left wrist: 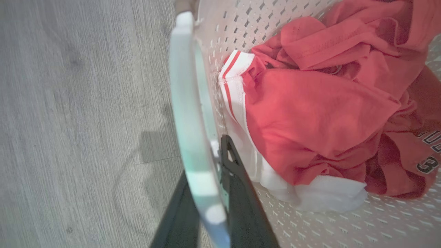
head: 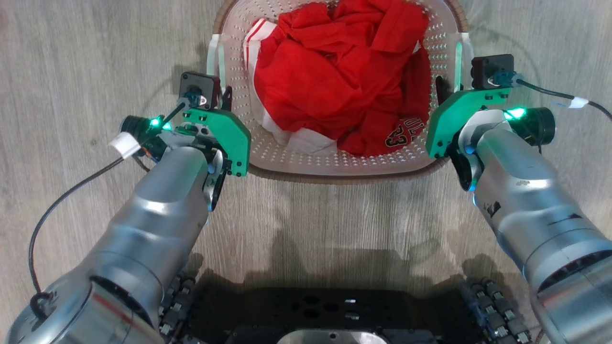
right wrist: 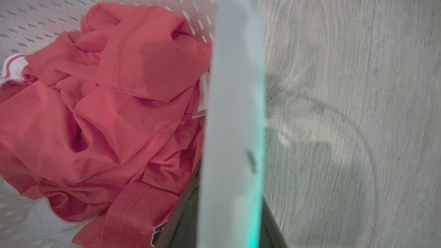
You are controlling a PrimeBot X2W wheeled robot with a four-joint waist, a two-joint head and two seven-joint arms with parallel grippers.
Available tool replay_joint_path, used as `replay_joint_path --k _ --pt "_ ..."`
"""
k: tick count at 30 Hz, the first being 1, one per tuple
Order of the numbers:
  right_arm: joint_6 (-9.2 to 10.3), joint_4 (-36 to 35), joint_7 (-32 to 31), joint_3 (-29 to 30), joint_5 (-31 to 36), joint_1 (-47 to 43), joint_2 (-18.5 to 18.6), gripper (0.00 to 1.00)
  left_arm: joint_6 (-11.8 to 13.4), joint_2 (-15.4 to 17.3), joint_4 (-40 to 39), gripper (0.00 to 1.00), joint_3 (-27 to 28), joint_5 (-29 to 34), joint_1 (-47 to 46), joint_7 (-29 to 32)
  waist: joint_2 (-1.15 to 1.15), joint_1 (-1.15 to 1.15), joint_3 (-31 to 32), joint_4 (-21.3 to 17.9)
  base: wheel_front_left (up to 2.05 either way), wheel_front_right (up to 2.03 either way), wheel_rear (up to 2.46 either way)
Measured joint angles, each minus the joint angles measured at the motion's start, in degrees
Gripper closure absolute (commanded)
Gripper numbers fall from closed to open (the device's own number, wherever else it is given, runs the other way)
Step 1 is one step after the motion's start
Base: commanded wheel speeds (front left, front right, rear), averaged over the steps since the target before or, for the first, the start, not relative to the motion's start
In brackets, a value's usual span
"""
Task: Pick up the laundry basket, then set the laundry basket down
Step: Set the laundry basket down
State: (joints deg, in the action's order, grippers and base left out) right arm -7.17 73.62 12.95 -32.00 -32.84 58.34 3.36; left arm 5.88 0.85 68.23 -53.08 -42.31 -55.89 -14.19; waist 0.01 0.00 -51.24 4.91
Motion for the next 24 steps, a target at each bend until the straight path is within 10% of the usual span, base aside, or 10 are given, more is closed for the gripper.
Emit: replay_joint_path --k 24 --pt "-0.08 -0.21 -0.25 2.41 2.61 0.03 -0.05 1.0 -0.82 -0.38 0.46 1.0 1.09 1.37 -0.45 0.0 0.0 0.0 -0.9 0.21 0.0 0.0 0.0"
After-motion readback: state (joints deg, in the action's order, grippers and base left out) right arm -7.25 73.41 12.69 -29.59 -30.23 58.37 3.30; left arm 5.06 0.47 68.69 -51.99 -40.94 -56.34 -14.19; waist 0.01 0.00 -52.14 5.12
